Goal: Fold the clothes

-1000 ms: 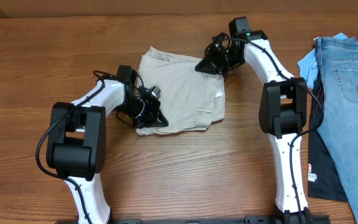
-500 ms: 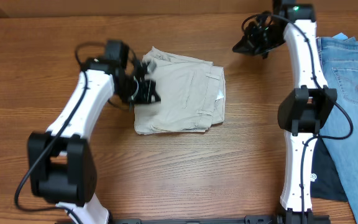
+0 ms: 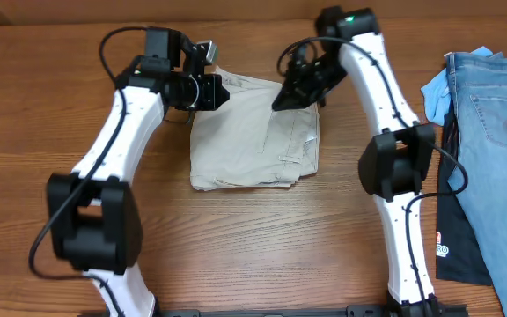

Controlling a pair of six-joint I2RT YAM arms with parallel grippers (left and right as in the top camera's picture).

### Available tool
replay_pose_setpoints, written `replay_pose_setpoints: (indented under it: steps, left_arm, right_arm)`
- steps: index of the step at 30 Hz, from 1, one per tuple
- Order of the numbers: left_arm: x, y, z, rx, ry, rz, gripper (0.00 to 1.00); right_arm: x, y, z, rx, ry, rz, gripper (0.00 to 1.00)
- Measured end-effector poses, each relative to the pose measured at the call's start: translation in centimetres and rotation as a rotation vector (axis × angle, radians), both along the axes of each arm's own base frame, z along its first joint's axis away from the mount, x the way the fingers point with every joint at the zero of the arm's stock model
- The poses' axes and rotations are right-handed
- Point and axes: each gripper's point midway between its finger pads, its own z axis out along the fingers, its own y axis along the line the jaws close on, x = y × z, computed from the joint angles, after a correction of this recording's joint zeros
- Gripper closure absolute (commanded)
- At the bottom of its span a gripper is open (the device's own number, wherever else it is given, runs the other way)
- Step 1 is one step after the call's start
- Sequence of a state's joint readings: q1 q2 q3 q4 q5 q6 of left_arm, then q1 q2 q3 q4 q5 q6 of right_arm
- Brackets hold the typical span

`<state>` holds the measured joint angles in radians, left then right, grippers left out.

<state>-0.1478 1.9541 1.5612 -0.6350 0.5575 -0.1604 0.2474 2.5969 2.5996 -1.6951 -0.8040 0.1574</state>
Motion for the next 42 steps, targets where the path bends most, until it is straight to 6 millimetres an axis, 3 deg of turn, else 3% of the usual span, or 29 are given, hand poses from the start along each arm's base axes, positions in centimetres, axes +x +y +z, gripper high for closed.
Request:
replay_pose_setpoints:
  steps: [5, 8, 12, 16, 21, 24, 29, 34, 39, 41, 42]
  left_arm:
    - [0.9, -0.3, -5.7, 0.0, 0.094, 0.004, 0.96]
    - [1.3, -0.4, -7.9, 0.003, 0.134, 0.008, 0.96]
    - [2.6, -0.6, -9.1, -0.002, 0.137, 0.009, 0.96]
    - [4.0, -0.5, -9.5, -0.013, 0.112, 0.014, 0.96]
    - [4.1, 0.1, -11.1, -0.043, 0.149, 0.02, 0.96]
    - [4.2, 0.3, -11.0, -0.057, 0.151, 0.022, 0.95]
    - [4.6, 1.2, -10.7, -0.062, 0.156, 0.039, 0.95]
    - [4.9, 2.9, -9.5, -0.051, 0.198, 0.06, 0.96]
    - [5.9, 5.1, -5.9, 0.002, 0.196, 0.062, 0.96]
    - [6.2, 5.7, -3.9, 0.013, 0.186, 0.064, 0.96]
    - [6.4, 5.9, -2.6, 0.018, 0.171, 0.062, 0.96]
  right_arm:
    - [-0.9, 0.9, -1.0, -0.093, 0.013, 0.012, 0.96]
    - [-1.2, 1.0, -1.6, -0.146, 0.018, 0.013, 0.96]
    - [-2.8, 1.5, -3.0, -0.203, 0.072, 0.031, 0.96]
    - [-4.9, 1.4, -5.5, -0.26, 0.158, 0.063, 0.96]
    - [-6.7, 0.8, -8.7, -0.25, 0.235, 0.089, 0.96]
    - [-7.2, 0.9, -9.9, -0.18, 0.26, 0.098, 0.96]
    - [-7.4, 0.1, -9.7, -0.099, 0.256, 0.09, 0.96]
    - [-7.2, -1.6, -9.9, -0.141, 0.27, 0.057, 0.96]
    - [-5.5, -5.1, -9.9, -0.2, 0.262, -0.036, 0.96]
    - [-4.6, -6.8, -9.2, -0.222, 0.235, -0.073, 0.88]
    - [-4.2, -7.3, -8.8, -0.228, 0.218, -0.085, 0.79]
